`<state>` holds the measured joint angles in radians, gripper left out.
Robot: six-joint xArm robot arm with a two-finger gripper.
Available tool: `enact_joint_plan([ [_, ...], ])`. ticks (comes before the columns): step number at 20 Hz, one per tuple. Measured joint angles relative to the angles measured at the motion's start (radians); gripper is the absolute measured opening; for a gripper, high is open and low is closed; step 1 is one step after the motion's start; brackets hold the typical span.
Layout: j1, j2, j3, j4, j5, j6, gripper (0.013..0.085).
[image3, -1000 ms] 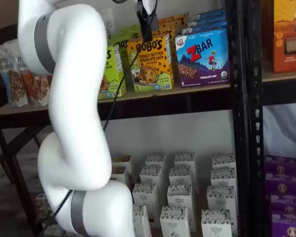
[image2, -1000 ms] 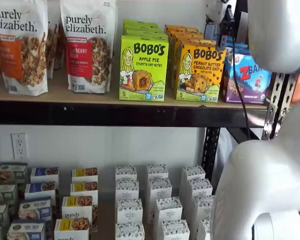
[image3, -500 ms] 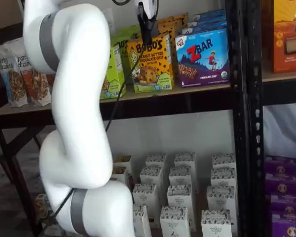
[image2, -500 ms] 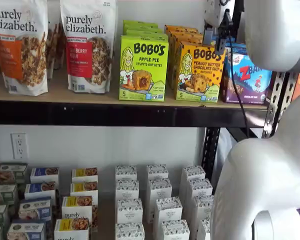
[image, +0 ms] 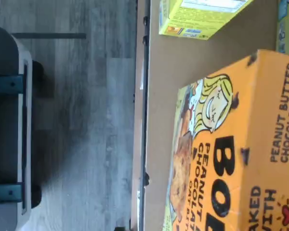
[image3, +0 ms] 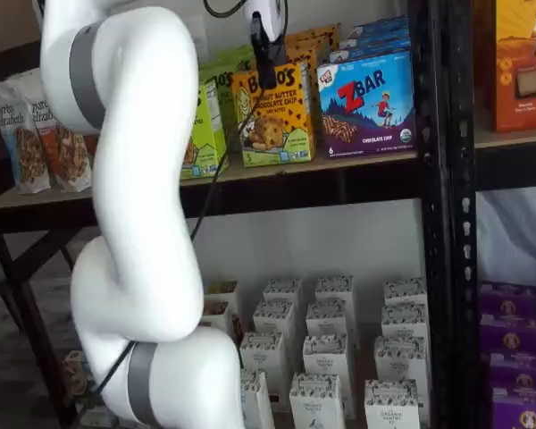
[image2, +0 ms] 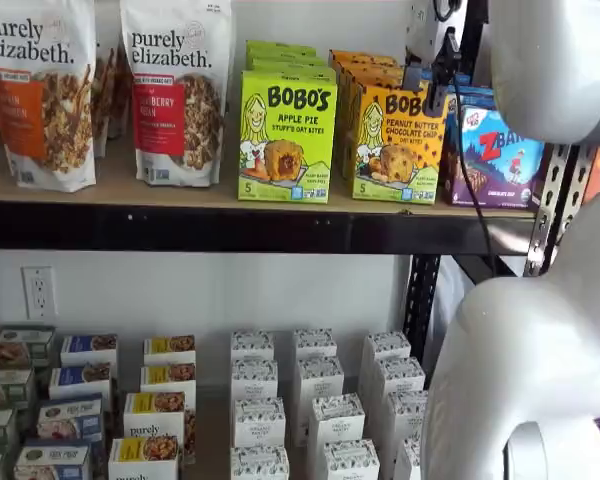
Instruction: Pick up the orange box on the top shelf, the fifth box from the left
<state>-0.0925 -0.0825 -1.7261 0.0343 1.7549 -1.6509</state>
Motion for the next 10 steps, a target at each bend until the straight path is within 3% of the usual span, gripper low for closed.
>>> enact_joint_plan([
  [10,-0.04,0.021,-0.068,0.043,0.026,-0.027,0.085],
])
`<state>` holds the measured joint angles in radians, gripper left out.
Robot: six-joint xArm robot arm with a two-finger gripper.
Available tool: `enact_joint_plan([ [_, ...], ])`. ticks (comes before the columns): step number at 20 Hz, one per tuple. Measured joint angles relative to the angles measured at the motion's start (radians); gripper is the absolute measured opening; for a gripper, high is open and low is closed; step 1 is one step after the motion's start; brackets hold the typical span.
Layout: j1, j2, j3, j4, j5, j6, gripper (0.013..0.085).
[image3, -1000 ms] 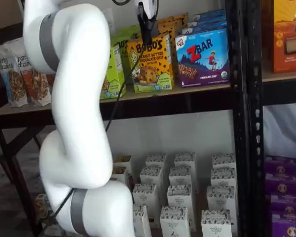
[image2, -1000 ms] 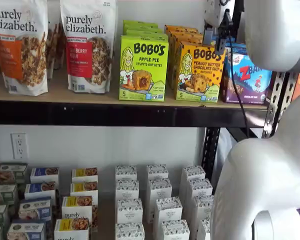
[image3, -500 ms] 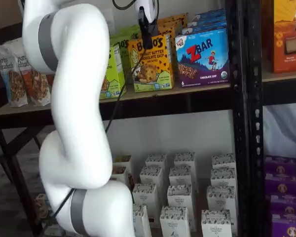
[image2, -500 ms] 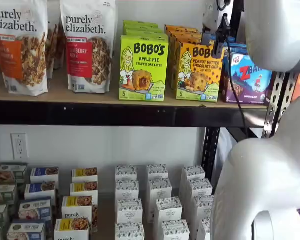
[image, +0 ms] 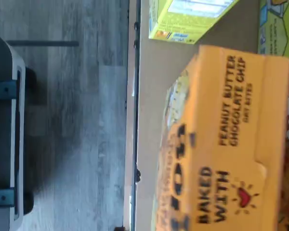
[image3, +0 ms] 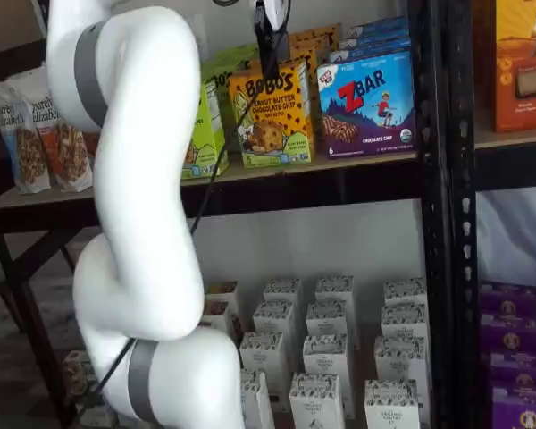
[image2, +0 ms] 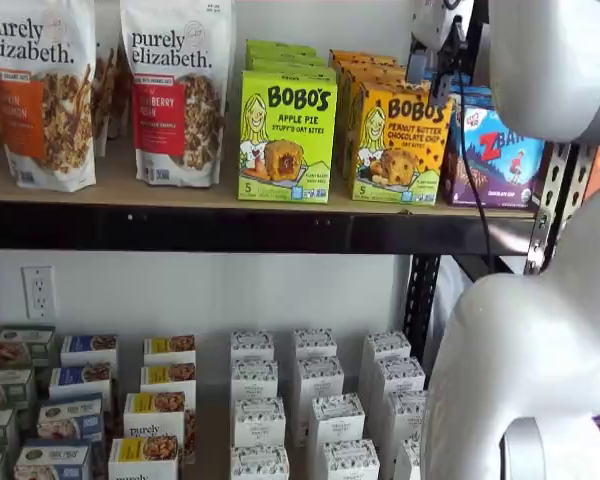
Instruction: Pick up the orange box on the top shelf, the fifth box from the left
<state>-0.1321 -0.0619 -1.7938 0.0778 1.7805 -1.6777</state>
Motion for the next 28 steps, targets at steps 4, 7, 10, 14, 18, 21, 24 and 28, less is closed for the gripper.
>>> enact_joint_plan([
  [4,-0.01,0.021,-0.048,0.011,0.026,-0.005,0.085],
  [7,-0.007,0.027,-0.055,-0.004,0.026,-0.007,0.085],
  [10,-0.004,0.025,-0.038,-0.015,0.009,-0.008,0.085],
  [14,0.001,0.022,-0.015,-0.026,-0.013,-0.008,0.085],
  [18,0.004,0.014,0.016,-0.037,-0.038,-0.008,0.085],
  [21,0.005,0.012,0.029,-0.038,-0.048,-0.008,0.085],
  [24,0.007,0.009,0.042,-0.041,-0.055,-0.007,0.085],
  [28,0.012,0.004,0.063,-0.053,-0.064,-0.004,0.085],
])
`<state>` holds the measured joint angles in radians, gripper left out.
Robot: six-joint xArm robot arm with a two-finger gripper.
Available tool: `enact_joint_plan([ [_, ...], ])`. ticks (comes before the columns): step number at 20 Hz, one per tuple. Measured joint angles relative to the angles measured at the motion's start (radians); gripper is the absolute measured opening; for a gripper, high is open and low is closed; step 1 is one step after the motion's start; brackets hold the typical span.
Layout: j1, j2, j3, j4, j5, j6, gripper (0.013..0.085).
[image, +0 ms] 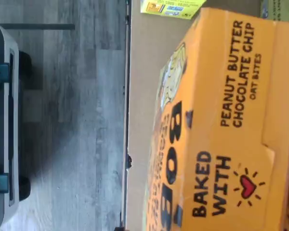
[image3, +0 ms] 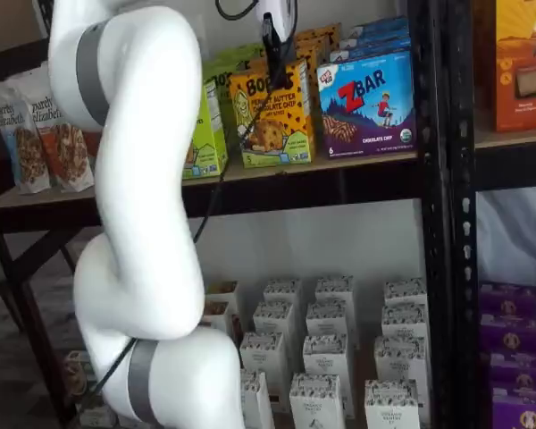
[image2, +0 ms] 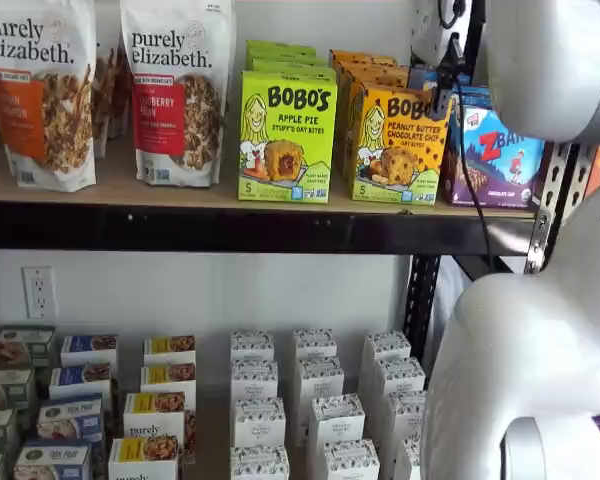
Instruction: Pick up the orange box on the top shelf, the fifth box from the left
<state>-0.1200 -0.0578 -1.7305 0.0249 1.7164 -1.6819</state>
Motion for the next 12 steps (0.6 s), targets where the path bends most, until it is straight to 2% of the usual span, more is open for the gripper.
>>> enact_joint_plan([
  [11,0.0,-0.018,0.058,0.015,-0.039,0.003,0.085],
  [12,-0.001,-0.022,0.067,0.018,-0.048,0.002,0.081],
])
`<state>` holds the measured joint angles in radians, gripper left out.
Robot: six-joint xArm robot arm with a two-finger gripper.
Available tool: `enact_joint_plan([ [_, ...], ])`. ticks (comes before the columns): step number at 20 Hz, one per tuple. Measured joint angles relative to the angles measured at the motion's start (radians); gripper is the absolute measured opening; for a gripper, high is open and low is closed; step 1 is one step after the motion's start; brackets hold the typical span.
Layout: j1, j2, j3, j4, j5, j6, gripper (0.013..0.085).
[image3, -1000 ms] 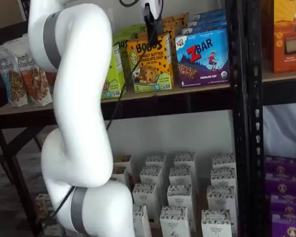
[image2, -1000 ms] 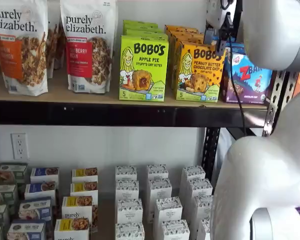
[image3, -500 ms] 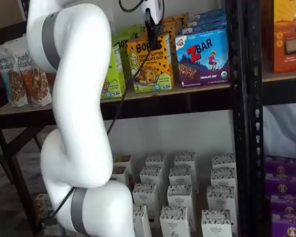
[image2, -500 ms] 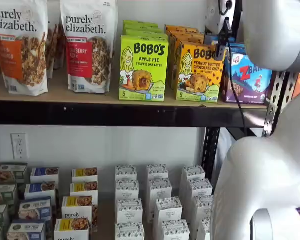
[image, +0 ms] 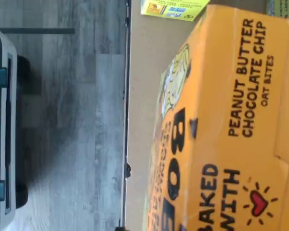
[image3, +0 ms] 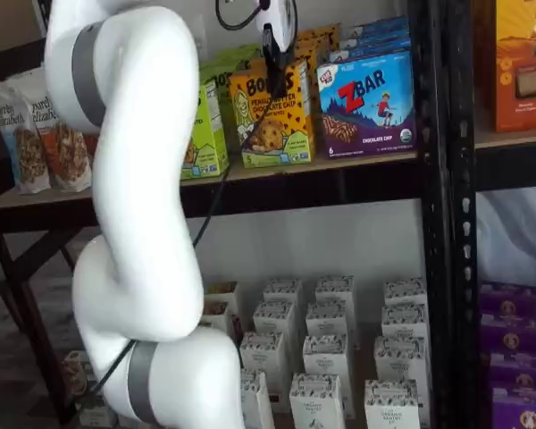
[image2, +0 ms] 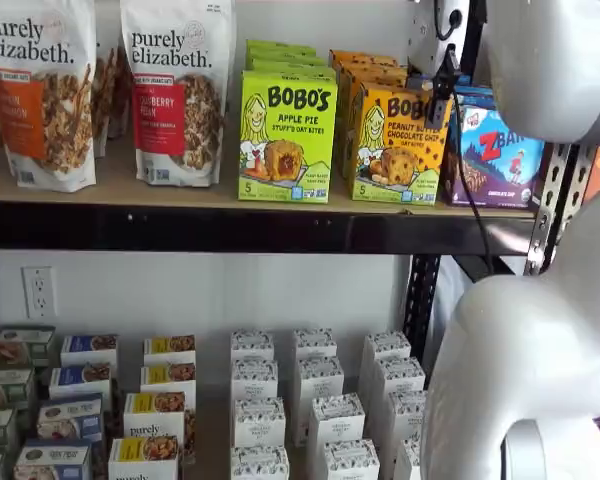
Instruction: Pick up the orange box on the top shelf, the fifth box from the left
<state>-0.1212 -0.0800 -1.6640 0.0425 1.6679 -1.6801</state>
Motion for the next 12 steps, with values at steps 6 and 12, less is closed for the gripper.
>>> enact_joint_plan([
  [6,-0.007,-0.013,0.027,0.013,-0.03,-0.005,0.069],
  [12,-0.013,-0.012,0.027,0.019,-0.027,-0.01,0.057],
])
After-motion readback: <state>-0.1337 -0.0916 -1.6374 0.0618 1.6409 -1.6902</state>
